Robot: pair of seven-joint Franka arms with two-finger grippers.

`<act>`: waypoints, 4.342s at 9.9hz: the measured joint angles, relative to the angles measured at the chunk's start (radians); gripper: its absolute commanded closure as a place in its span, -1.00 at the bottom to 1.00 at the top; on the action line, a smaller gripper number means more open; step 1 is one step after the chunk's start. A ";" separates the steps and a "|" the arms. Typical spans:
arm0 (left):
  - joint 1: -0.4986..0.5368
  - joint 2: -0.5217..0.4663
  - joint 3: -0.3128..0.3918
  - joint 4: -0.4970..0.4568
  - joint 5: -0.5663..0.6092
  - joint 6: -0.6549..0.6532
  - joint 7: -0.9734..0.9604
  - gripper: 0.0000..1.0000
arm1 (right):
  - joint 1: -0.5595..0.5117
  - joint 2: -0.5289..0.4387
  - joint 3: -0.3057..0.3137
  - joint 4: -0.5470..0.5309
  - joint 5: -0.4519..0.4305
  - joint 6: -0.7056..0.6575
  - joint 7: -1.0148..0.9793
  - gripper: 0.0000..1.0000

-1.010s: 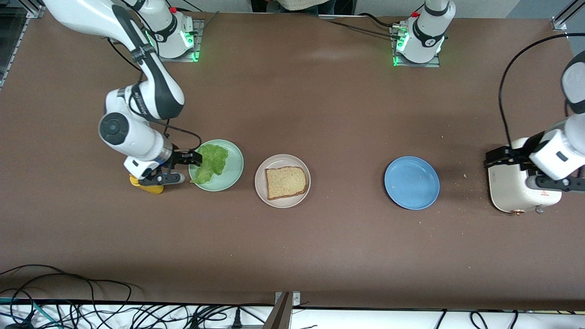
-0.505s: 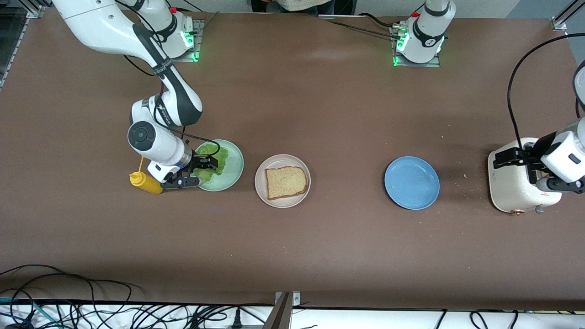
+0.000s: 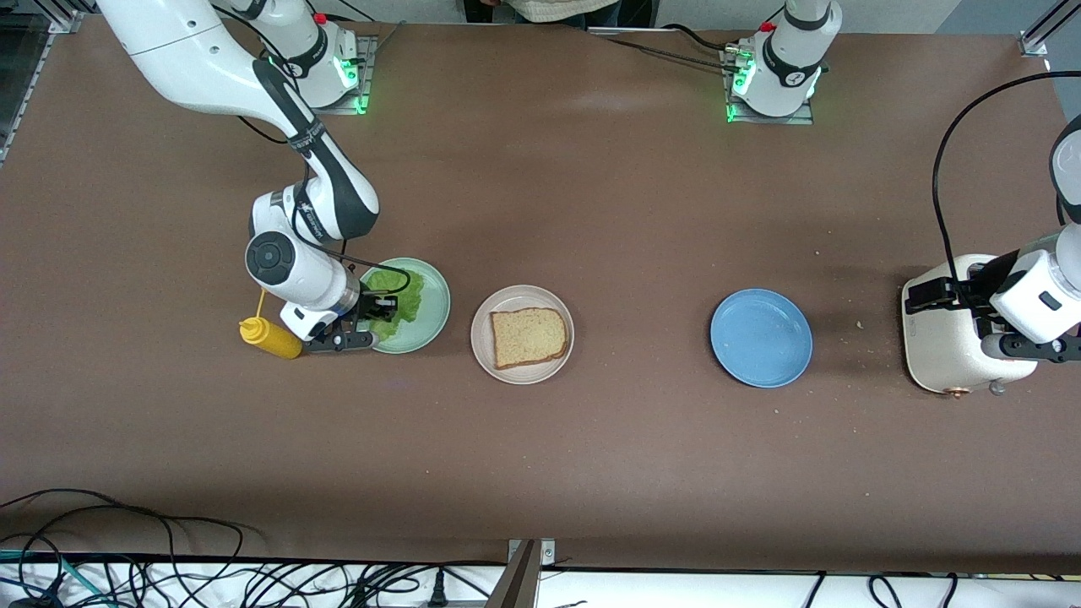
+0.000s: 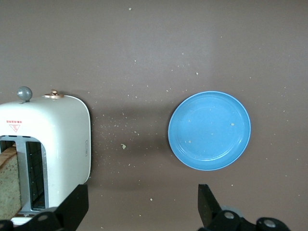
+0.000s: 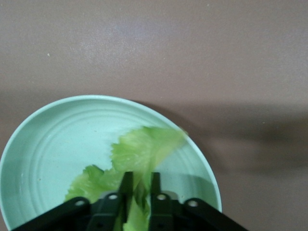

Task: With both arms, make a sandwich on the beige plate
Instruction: 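Grasp the lettuce on the mint-green plate with the right gripper, then carry the lettuce with the right gripper over the bread slice, then lower the lettuce onto the bread and open the right gripper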

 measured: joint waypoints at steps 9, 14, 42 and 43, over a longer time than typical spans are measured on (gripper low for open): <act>0.000 0.000 0.000 0.000 0.000 0.000 0.000 -1.00 | 0.070 -0.064 0.013 0.159 0.000 -0.062 0.318 1.00; 0.000 0.001 0.000 0.000 0.000 0.000 0.000 -1.00 | 0.175 0.092 0.013 0.425 0.002 -0.138 0.620 1.00; -0.001 0.013 -0.001 0.000 0.000 0.000 0.000 -1.00 | 0.283 0.346 0.021 0.621 0.219 -0.108 1.049 -1.00; -0.001 0.013 -0.001 0.000 0.000 0.000 0.000 -1.00 | 0.282 0.341 0.021 0.627 0.218 -0.113 1.049 -1.00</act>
